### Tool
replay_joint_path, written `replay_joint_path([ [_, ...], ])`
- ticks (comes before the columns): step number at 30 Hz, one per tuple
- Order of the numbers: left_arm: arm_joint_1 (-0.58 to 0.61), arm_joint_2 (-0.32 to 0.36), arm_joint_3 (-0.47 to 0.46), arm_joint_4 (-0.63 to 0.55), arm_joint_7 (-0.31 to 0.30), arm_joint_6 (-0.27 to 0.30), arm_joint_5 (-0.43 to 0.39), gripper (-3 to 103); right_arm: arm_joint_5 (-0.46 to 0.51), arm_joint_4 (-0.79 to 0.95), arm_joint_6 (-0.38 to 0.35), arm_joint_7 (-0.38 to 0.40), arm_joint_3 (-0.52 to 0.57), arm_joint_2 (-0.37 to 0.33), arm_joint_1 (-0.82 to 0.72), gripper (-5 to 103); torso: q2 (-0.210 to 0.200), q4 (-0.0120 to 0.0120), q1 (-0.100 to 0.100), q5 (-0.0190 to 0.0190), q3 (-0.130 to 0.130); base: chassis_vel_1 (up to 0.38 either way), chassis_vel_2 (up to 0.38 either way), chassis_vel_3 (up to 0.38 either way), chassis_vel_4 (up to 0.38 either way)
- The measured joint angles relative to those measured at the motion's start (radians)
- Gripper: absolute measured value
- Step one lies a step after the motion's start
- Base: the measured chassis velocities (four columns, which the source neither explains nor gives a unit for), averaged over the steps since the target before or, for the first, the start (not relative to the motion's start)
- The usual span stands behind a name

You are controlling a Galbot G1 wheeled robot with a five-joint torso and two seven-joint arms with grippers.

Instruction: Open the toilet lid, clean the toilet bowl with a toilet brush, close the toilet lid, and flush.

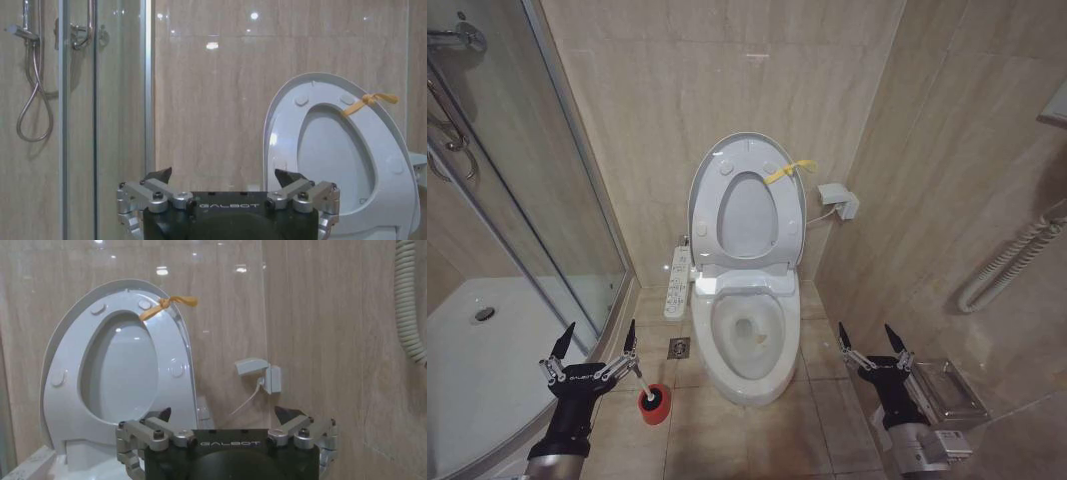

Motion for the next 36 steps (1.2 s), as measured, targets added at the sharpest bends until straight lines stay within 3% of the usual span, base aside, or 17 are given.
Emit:
replay_joint_path([
  [36,0.000,0.000,0.000,0.000,0.000,0.000,0.000,100,-0.001,0.000,0.000,0.000,0.000,0.000,0.000,100,0.000,0.0000,0.000,0.0000,0.000,0.000,0.000,0.000,0.000],
])
